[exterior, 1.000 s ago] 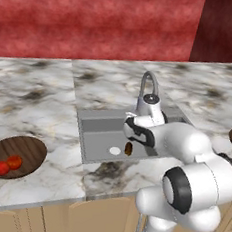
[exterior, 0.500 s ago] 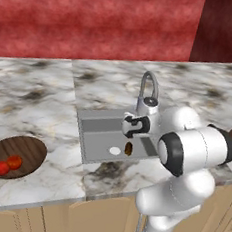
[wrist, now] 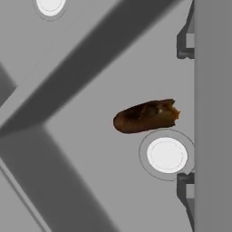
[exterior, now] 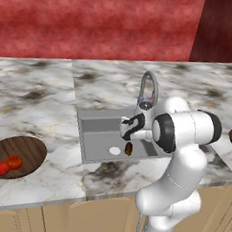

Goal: Pick the tomatos from the cabinet and place them in one bowl. Pick the sweet potato from the sink and place it in the other bowl.

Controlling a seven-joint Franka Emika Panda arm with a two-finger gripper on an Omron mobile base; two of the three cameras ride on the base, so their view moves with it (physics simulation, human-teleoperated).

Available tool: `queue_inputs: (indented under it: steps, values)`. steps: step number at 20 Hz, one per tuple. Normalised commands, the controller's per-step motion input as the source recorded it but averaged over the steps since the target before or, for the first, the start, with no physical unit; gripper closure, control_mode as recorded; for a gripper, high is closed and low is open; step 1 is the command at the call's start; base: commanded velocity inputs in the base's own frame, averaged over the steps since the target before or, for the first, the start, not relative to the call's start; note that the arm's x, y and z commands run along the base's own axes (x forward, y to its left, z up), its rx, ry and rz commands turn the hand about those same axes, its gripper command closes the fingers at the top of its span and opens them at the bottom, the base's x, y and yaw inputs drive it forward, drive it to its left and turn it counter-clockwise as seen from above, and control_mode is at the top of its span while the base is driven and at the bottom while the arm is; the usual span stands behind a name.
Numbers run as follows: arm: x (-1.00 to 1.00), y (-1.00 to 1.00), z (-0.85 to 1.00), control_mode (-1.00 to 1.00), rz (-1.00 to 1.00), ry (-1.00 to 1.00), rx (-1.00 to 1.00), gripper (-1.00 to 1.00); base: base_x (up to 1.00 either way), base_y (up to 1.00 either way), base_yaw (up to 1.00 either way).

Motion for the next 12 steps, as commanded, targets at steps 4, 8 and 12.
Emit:
queue_inputs:
  steps: [4,8,12]
  values:
    - [0.2,0.0,-0.25,-1.0,0.0,0.06,-0.03,-1.0,0.0,0.0,0.0]
    - [0.24,0.02,-0.42,-1.0,0.0,0.06,-0.03,-1.0,0.0,0.0,0.0]
    - [0.18,0.03,-0.49,-1.0,0.0,0.06,0.0,-1.0,0.0,0.0,0.0]
